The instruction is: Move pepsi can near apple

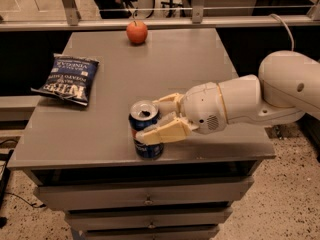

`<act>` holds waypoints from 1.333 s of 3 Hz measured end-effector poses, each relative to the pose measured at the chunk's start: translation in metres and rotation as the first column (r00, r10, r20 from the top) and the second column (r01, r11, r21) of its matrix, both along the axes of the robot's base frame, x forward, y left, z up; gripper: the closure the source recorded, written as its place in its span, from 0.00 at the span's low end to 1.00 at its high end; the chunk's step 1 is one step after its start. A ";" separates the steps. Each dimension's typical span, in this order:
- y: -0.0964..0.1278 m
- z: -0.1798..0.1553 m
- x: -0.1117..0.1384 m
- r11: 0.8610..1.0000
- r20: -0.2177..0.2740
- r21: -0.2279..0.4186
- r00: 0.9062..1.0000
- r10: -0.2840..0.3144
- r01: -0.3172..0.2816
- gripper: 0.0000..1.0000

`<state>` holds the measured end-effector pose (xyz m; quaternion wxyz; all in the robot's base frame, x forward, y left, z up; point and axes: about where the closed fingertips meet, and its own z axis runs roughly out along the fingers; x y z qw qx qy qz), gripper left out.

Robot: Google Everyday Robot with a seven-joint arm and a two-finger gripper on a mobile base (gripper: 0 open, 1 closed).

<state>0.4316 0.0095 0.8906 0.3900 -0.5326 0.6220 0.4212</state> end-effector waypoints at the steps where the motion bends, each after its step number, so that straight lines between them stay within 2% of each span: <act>1: -0.015 0.010 0.016 0.999 0.025 -0.002 0.999 -0.036 0.036 0.99; 2: -0.057 0.058 0.055 0.991 0.138 -0.001 0.982 -0.132 0.133 1.00; 3: -0.057 0.058 0.055 0.991 0.138 -0.001 0.982 -0.132 0.133 1.00; 4: -0.059 0.063 0.067 0.988 0.179 0.006 0.972 -0.152 0.153 1.00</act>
Offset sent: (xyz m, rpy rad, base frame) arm 0.1084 -0.1276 0.1030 -0.0335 -0.2471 -0.2822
